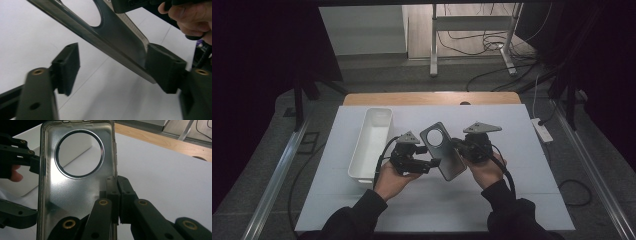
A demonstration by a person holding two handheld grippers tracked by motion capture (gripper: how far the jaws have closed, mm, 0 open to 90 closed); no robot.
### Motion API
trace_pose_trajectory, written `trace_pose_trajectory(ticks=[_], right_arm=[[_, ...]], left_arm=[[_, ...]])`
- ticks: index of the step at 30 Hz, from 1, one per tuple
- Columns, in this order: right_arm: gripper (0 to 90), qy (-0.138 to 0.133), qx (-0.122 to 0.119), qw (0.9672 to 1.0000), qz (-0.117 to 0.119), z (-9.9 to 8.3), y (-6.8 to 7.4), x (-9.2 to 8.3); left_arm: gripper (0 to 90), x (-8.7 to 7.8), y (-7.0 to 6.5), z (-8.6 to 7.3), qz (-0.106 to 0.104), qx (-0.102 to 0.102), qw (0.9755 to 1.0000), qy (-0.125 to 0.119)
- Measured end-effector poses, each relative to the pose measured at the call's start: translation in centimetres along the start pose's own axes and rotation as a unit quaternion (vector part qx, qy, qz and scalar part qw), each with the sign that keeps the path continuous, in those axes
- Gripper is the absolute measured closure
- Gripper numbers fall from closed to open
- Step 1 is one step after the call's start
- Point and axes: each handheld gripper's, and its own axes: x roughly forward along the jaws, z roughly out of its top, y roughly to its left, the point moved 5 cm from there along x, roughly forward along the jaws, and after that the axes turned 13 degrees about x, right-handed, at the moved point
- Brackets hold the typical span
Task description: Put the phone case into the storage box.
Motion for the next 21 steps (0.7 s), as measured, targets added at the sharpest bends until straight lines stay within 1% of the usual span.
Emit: trace_pose_trajectory(ticks=[2, 3, 4, 6, 9, 12, 15, 18, 19, 20, 21], right_arm=[[89.0, 0.000, 0.000, 1.0000, 0.000, -0.04, 0.05, -0.01], [89.0, 0.000, 0.000, 1.0000, 0.000, -0.04, 0.05, -0.01], [89.0, 0.000, -0.001, 1.0000, 0.001, -0.06, 0.10, 0.00], [89.0, 0.001, 0.000, 1.0000, 0.003, -0.10, 0.20, 0.01], [89.0, 0.001, -0.002, 1.0000, 0.004, -0.16, 0.28, 0.03], [89.0, 0.001, -0.004, 1.0000, 0.004, -0.25, 0.36, 0.05], [89.0, 0.000, -0.002, 1.0000, 0.005, -0.30, 0.33, 0.00], [88.9, 0.001, -0.004, 1.0000, 0.006, -0.37, 0.33, 0.00], [89.0, 0.002, -0.004, 1.0000, 0.007, -0.42, 0.31, 0.01], [88.5, 0.002, -0.003, 1.0000, 0.008, -0.46, 0.30, 0.01], [88.5, 0.002, -0.003, 1.0000, 0.008, -0.46, 0.30, 0.01]], left_arm=[[36.6, 0.06, -0.07, 0.00, -0.007, -0.002, 1.0000, -0.001], [39.5, 0.06, -0.07, 0.00, -0.007, -0.002, 1.0000, -0.001], [39.5, 0.08, -0.09, -0.02, -0.010, -0.002, 0.9999, -0.001], [44.8, 0.12, -0.10, -0.06, -0.012, -0.001, 0.9999, -0.001], [52.3, 0.10, -0.08, -0.13, -0.022, -0.005, 0.9998, -0.002], [55.2, -0.02, -0.01, -0.16, -0.029, -0.009, 0.9995, -0.005], [61.0, -0.14, 0.07, -0.14, -0.039, -0.021, 0.9990, -0.013], [68.4, -0.29, 0.11, -0.14, -0.055, -0.032, 0.9978, -0.019], [74.6, -0.34, 0.20, -0.18, -0.049, -0.033, 0.9982, -0.016], [77.7, -0.36, 0.30, -0.26, -0.039, -0.034, 0.9986, -0.011], [79.6, -0.36, 0.30, -0.26, -0.039, -0.034, 0.9986, -0.011]])
